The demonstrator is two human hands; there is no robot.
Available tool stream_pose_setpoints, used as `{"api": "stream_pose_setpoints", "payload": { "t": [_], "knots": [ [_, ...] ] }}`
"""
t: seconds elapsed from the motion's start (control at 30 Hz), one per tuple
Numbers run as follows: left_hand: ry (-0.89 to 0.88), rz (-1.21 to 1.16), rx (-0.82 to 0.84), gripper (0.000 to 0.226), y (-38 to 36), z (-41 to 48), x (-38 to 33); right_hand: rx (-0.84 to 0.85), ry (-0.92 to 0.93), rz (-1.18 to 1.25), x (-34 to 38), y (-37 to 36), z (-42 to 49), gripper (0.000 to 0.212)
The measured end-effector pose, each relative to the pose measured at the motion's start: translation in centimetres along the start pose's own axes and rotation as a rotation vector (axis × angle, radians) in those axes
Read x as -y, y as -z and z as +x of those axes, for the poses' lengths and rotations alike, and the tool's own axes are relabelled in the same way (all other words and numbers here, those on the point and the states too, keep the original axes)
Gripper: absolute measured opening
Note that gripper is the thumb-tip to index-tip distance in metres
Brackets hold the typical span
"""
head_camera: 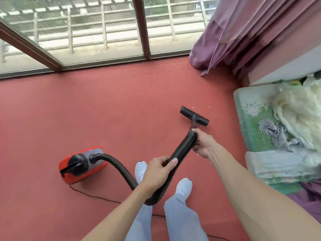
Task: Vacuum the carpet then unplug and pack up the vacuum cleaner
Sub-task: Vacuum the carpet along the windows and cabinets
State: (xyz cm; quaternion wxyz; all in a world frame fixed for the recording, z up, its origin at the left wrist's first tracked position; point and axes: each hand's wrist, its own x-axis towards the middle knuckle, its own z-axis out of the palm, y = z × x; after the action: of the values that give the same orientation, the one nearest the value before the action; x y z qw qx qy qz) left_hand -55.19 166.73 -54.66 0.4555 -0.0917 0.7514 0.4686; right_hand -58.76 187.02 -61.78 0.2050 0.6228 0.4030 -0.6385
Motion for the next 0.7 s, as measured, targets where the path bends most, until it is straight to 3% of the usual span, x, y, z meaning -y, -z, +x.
{"api": "stream_pose_setpoints", "payload": {
  "t": [0.13,0.4,0.53,0.7],
  "knots": [
    [0.078,-0.019,0.045,0.044,1.0,4.0,2.1,-0.014,-0.007,-0.049,-1.2,-1.0,4.2,0.013],
    [0.251,-0.136,0.210,0.039,3.1,6.7,8.0,-0.089,0.017,-0.091,-7.1,-3.7,9.1,0.038],
    [0.251,-0.181,0.216,0.038,2.8,9.4,7.0,-0.124,0.111,-0.082,-5.2,-5.6,11.3,0.043],
    [0.128,-0.216,0.154,0.036,1.4,14.2,3.0,-0.149,0.213,-0.028,1.1,-6.7,13.7,0.042]
  ]
}}
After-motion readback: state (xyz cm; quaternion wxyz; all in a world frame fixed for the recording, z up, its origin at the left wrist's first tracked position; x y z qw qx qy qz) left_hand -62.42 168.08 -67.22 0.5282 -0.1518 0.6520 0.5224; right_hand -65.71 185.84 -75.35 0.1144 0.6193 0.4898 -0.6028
